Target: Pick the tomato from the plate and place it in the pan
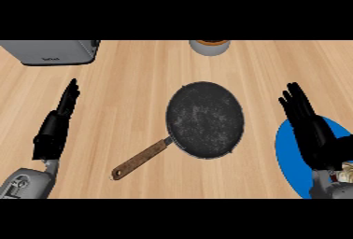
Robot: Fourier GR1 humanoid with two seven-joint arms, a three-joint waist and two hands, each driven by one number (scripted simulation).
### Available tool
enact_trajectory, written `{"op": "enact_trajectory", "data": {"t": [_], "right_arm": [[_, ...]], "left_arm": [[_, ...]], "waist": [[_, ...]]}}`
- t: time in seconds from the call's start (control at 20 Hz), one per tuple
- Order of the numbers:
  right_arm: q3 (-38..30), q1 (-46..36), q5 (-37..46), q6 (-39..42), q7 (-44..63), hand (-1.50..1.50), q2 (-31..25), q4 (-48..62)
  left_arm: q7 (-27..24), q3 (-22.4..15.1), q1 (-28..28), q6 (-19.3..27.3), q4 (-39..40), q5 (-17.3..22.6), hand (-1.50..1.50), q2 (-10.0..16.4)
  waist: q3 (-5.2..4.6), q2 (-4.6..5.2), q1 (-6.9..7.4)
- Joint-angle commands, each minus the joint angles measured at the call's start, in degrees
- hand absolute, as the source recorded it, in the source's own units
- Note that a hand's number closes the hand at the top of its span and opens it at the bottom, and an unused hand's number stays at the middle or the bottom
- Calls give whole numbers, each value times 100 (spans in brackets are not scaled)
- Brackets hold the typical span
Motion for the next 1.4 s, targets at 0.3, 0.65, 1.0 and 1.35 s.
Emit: {"op": "enact_trajectory", "data": {"t": [0.3,0.65,1.0,1.35], "right_arm": [[-525,-502,585,2350,-525,-150,-2365,725],[-2051,260,-415,3566,-1008,-150,-3219,3388],[-1274,-371,1272,4245,-2276,-150,-4088,4046],[-465,-1587,1995,5386,-2379,-150,-4096,4221]], "left_arm": [[743,-235,492,-207,102,-15,0,22],[1142,-151,912,-291,-487,91,0,265],[1188,-255,1066,-304,-700,24,0,189],[1319,-319,938,-308,-705,-171,0,28]], "waist": [[-176,-7,266],[-93,-55,221],[-95,-19,429],[-114,-36,345]]}}
